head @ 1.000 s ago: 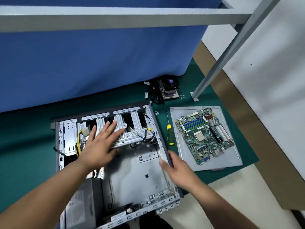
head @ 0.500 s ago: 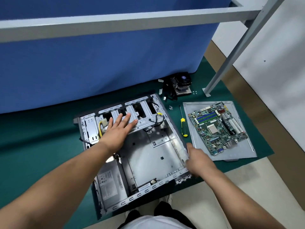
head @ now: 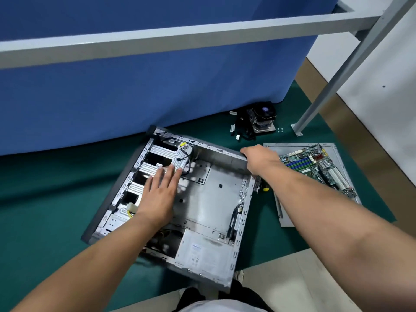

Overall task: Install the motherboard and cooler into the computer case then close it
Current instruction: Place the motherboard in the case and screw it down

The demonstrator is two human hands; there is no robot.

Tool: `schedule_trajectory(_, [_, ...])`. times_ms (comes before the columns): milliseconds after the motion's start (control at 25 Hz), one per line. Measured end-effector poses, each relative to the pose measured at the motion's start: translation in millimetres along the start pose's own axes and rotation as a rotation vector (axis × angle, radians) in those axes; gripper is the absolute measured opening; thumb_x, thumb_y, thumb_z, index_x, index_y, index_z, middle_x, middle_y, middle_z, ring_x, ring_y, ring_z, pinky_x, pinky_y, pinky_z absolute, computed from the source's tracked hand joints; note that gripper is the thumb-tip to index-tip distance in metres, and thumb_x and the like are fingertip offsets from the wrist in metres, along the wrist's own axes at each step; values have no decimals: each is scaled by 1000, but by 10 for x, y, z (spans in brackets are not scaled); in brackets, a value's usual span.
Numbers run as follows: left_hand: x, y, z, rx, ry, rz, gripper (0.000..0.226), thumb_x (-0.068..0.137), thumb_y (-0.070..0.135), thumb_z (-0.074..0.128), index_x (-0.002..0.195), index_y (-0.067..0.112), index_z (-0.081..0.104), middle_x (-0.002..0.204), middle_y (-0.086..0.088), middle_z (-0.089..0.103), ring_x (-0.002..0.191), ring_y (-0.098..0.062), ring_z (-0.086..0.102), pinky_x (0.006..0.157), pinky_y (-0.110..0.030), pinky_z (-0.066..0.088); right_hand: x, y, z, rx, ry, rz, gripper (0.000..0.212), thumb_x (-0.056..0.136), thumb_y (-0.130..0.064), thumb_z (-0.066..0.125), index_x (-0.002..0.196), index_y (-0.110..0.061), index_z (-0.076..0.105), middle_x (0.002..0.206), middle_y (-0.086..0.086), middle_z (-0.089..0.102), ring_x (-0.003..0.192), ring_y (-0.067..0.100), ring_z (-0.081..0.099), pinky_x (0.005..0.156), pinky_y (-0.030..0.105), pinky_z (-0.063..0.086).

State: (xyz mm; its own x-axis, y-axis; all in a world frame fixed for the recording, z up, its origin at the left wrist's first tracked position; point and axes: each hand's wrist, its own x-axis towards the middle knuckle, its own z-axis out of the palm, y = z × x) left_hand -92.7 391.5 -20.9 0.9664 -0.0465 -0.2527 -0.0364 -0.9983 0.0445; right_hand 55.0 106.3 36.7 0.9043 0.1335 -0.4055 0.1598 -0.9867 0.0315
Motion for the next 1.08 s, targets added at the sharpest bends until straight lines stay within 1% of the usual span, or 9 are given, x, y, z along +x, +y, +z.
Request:
schedule_trajectory(200, [-25, 26, 0, 28, -18, 98, 110, 85, 2, 53, 158, 31, -24, 170, 1, -21, 157, -29, -13, 127, -44, 5, 126, -31, 68, -84, 22, -20, 50, 80, 5, 47, 116, -28, 59, 75, -2, 43, 80, 32, 53, 67, 37, 42])
schedule_trajectory(280, [-18, -5, 14, 72, -33, 159, 109, 84, 3, 50, 158, 31, -24, 168, 1, -26, 156, -25, -19, 127, -41, 1, 82, -11, 126, -60, 3, -39, 53, 83, 7, 47, 126, -23, 54, 85, 2, 54, 86, 35, 58, 67, 39, 45])
schedule_trajectory(400, [21, -78, -49, 119, -67, 297, 103, 82, 11, 51, 162, 30, -10, 165, -4, -32, 153, -25, -27, 127, -41, -1, -99, 49, 187, 9, 68, -96, 54, 98, -17, 54, 150, -18, 37, 142, 13, 50, 127, 36, 52, 98, 47, 48])
schedule_trajectory(480, [99, -127, -153, 134, -1, 533, 84, 80, 23, 50, 161, 26, 26, 172, -8, -2, 158, -28, -8, 128, -45, 9, -439, 19, 351, -26, 204, -279, 54, 99, -38, 53, 149, -21, 44, 151, 8, 45, 140, 31, 41, 118, 48, 31])
schedule_trajectory(560, [201, -163, -200, 215, 77, 795, 50, 85, 35, 47, 128, 23, 70, 152, -5, 53, 154, -27, 27, 126, -48, 21, -845, -52, 558, -29, 143, -527, 48, 96, -58, 43, 130, -32, 64, 139, -2, 56, 139, 22, 44, 125, 50, 17])
schedule_trajectory(600, [258, -170, -217, 271, 49, 866, 43, 89, 39, 44, 111, 23, 78, 134, 1, 67, 149, -25, 37, 127, -47, 18, -1001, -79, 650, -39, 41, -604, 52, 94, -66, 37, 120, -35, 69, 132, -6, 60, 137, 17, 44, 126, 52, 11])
schedule_trajectory(680, [318, -178, -205, 385, -83, 869, 50, 96, 45, 35, 100, 24, 80, 116, 9, 72, 136, -17, 45, 129, -40, -1, -1187, -121, 808, -97, -81, -650, 57, 93, -71, 33, 101, -32, 74, 115, -9, 65, 128, 13, 46, 125, 51, 8])
schedule_trajectory(760, [359, -180, -183, 415, -100, 838, 53, 97, 47, 32, 95, 23, 79, 103, 8, 73, 121, -14, 50, 125, -32, -10, -1208, -147, 859, -119, -19, -643, 48, 94, -60, 37, 89, -28, 73, 99, -9, 64, 113, 15, 50, 122, 47, 13])
schedule_trajectory(1080, [190, -200, -159, 393, -93, 787, 58, 96, 52, 30, 92, 20, 77, 91, 4, 74, 109, -18, 52, 121, -35, 12, -950, -145, 763, -231, 101, -739, 38, 83, -51, 43, 80, -29, 74, 83, -10, 66, 89, 15, 51, 104, 39, 34])
